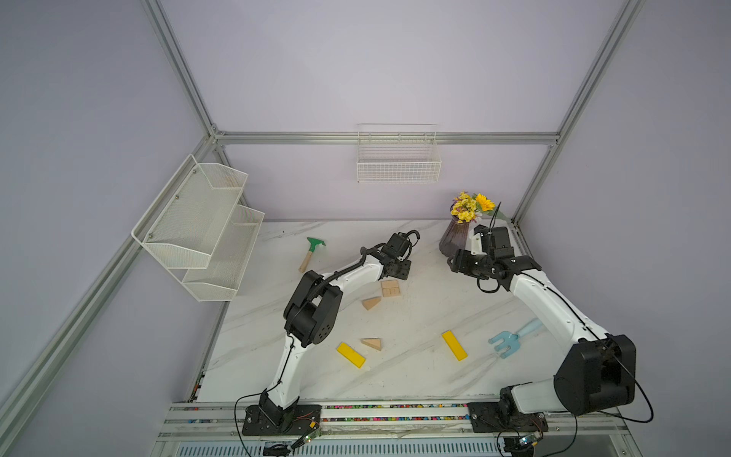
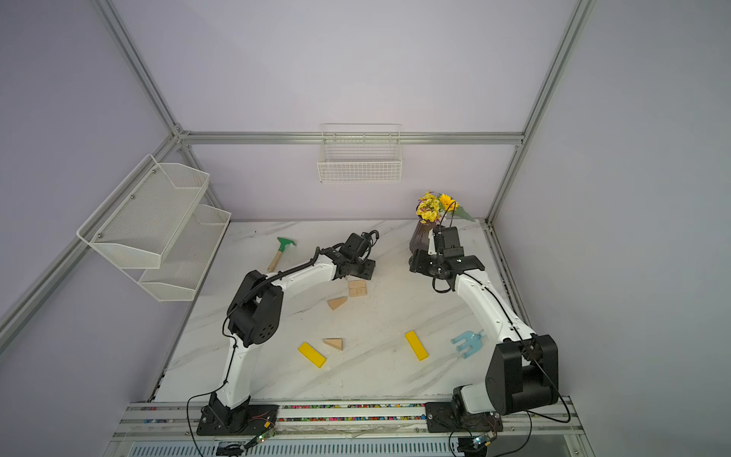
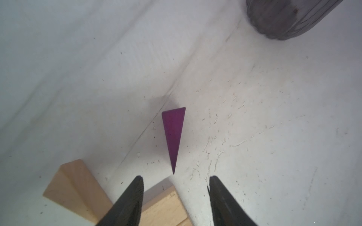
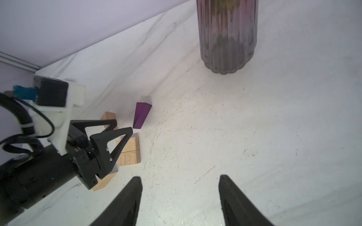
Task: Assemble a small pinwheel with building blocks
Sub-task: Assemble the building block at the center of the board, then pick up the building block from the center of the board.
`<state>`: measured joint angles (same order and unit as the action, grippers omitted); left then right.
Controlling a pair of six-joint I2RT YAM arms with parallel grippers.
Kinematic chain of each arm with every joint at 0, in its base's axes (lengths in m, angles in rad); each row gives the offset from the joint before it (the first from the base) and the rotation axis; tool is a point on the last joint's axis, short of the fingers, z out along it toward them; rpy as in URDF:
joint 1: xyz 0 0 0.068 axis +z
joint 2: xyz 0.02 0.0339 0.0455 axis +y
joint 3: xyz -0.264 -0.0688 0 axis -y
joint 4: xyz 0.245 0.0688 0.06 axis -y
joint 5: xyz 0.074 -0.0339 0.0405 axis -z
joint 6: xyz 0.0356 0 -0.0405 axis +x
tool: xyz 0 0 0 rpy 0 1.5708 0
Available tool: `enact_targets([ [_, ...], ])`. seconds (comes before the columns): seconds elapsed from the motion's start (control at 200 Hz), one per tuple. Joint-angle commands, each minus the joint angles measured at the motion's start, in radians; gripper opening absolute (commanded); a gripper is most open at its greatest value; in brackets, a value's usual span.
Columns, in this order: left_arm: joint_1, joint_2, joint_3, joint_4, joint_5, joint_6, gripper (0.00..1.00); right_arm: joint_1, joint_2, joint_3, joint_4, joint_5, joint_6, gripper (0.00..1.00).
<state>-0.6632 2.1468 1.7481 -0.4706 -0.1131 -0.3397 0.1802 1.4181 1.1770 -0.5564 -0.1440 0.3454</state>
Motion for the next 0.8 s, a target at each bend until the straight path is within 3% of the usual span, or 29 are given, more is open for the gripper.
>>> enact_targets([
  [0.0, -0.001, -0.137, -0.021, 0.047, -0.057, -0.013, 0.56, 0.094, -0.008, 0.015, -0.016, 0.035, -0.070, 0.67],
  [0.17, 0.038, -0.371, -0.223, 0.050, -0.108, -0.045, 0.60, 0.320, 0.051, -0.004, 0.027, 0.062, -0.089, 0.67],
  [0.49, 0.207, -0.876, -0.693, -0.018, -0.161, -0.136, 0.72, 0.732, 0.211, -0.056, 0.128, 0.118, -0.105, 0.67],
  [0.61, 0.270, -1.000, -0.815, -0.034, -0.165, -0.161, 0.74, 0.809, 0.260, -0.083, 0.153, 0.116, -0.134, 0.67],
  [0.795, 0.353, -1.106, -0.924, -0.048, -0.111, -0.192, 0.76, 0.845, 0.339, -0.070, 0.148, 0.132, -0.187, 0.67],
])
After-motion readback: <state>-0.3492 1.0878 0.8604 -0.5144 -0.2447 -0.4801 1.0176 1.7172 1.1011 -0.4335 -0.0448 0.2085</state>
